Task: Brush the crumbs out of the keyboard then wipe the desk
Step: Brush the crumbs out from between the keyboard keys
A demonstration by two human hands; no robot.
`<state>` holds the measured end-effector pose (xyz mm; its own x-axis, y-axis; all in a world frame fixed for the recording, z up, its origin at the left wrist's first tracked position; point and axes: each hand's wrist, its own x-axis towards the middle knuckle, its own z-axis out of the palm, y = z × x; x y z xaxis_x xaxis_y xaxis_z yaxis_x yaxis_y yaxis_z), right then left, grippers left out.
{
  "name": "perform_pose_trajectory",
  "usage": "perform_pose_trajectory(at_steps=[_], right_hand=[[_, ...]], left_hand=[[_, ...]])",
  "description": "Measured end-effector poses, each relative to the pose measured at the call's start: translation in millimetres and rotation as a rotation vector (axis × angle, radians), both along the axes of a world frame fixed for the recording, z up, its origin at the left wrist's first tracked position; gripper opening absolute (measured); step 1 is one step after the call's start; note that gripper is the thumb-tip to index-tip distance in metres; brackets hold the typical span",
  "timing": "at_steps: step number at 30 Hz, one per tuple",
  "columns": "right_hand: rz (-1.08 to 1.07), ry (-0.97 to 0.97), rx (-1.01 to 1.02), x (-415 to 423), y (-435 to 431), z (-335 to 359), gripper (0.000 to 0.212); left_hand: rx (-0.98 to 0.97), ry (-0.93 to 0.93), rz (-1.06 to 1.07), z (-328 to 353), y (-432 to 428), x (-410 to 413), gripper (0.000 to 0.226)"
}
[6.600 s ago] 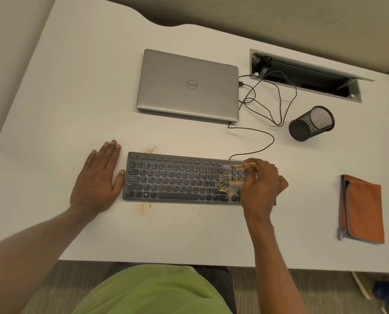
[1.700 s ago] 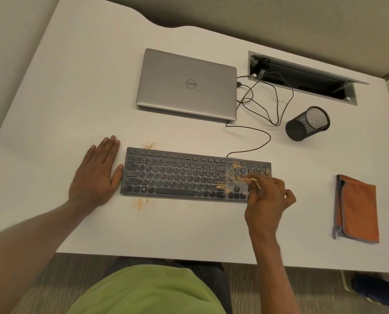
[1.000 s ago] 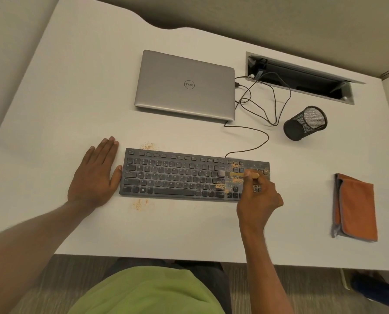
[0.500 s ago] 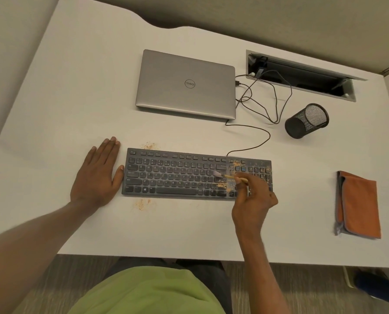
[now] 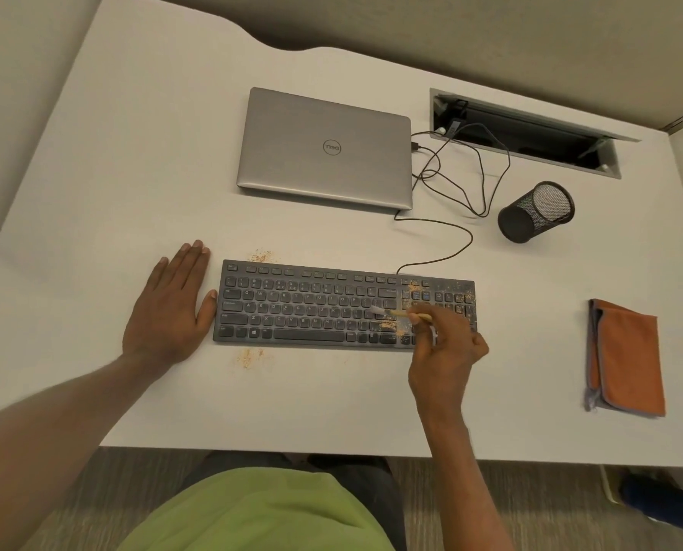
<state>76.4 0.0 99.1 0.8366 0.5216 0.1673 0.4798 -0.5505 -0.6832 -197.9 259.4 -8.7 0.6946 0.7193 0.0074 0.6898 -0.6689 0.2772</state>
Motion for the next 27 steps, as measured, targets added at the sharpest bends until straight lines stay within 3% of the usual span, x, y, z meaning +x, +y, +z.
perform_pose_trajectory(at_steps=[3, 8, 13, 17, 27], right_hand=[[-0.102, -0.057, -0.019, 2.9, -6.6, 0.3, 0.025], [-0.157, 0.013, 0.101, -8.7, -4.3, 5.3, 0.006], [-0.091, 0.027, 0.076, -12.7, -0.7, -2.2, 0.013], [-0.215, -0.001, 0.001, -3.2, -10.6, -6.7, 0.008], [-0.186, 0.015, 0.058, -14.3, -9.5, -5.8, 0.008]], left_hand=[[0.003, 0.000, 0.000, 0.7, -0.5, 0.2, 0.069], [0.002, 0.001, 0.002, 1.3, -1.1, 0.4, 0.070], [0.003, -0.001, -0.002, 1.4, -0.6, 0.5, 0.070], [0.004, -0.005, 0.000, 1.4, -0.5, 0.2, 0.070], [0.004, -0.008, -0.002, 0.2, 0.0, -0.1, 0.069]])
